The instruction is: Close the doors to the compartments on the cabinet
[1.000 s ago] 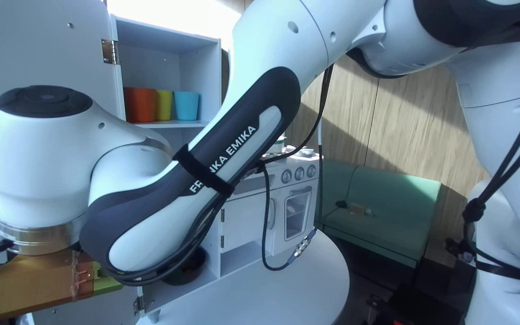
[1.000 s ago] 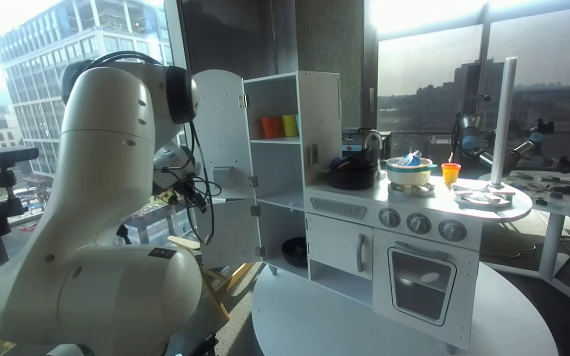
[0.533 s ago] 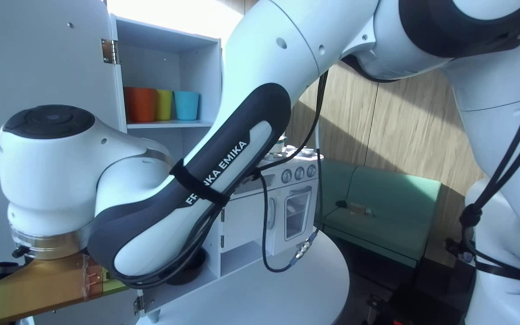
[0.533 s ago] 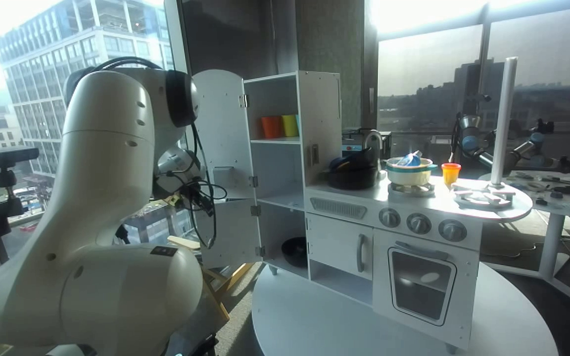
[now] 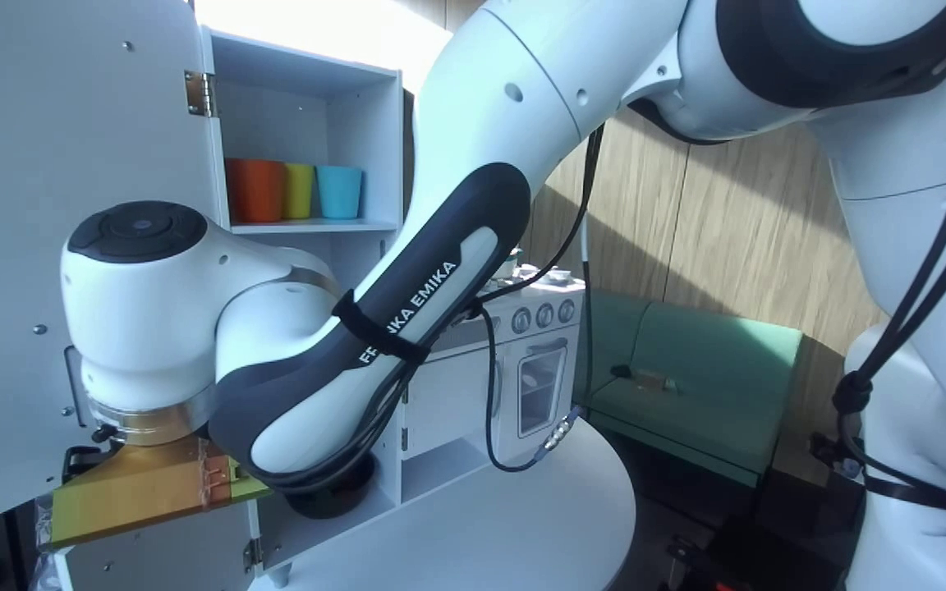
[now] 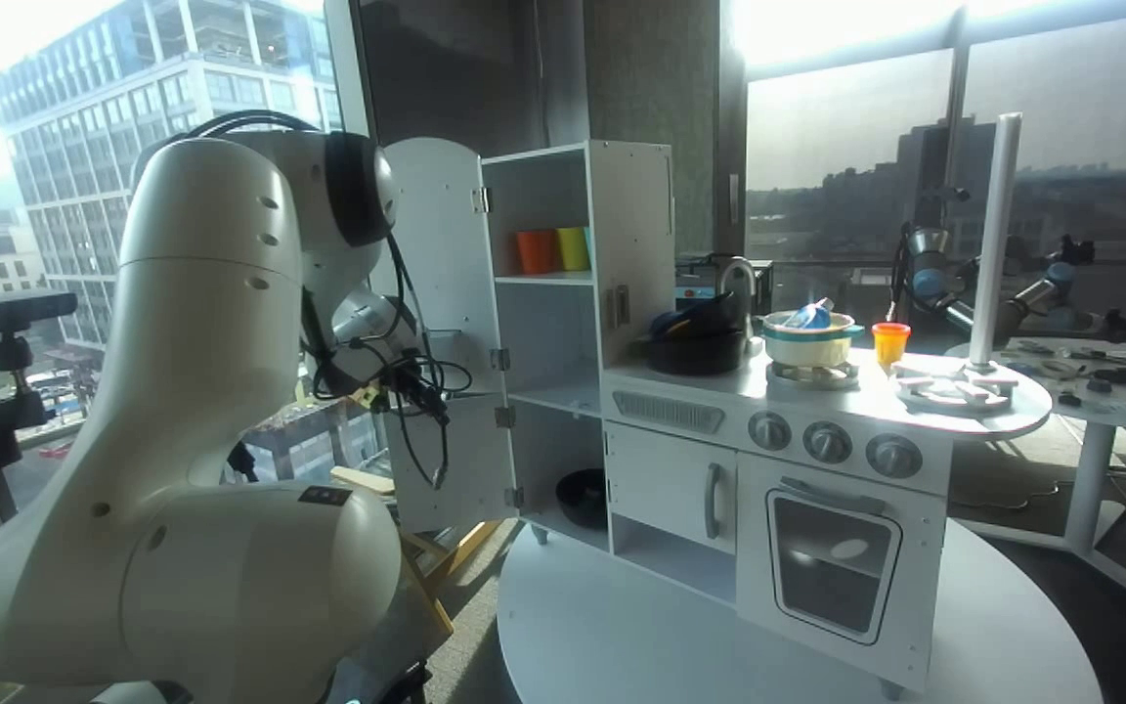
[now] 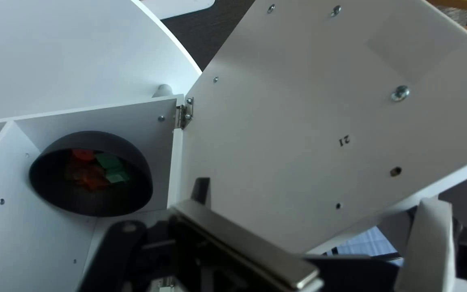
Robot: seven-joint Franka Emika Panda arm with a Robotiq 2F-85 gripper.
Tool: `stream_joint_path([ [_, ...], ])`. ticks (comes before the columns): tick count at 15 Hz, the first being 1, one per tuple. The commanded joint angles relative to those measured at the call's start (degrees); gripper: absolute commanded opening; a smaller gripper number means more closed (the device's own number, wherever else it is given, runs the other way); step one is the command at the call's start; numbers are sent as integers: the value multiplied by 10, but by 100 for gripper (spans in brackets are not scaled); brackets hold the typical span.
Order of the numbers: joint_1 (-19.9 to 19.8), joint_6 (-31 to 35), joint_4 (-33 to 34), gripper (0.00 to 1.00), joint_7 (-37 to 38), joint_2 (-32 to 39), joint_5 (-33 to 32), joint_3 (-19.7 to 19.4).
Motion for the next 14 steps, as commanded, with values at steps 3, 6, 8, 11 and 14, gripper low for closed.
stream_joint_path([
  [3, -10, -22, -68, 100, -6, -61, -26, -4],
  [6, -26, -44, -103, 100, -24, -90, -40, 4],
  [8, -39, -62, -125, 100, -35, -108, -46, 8],
  [11, -62, -84, -149, 100, -43, -132, -65, 14],
  [14, -92, -115, -175, 100, -73, -149, -68, 27],
])
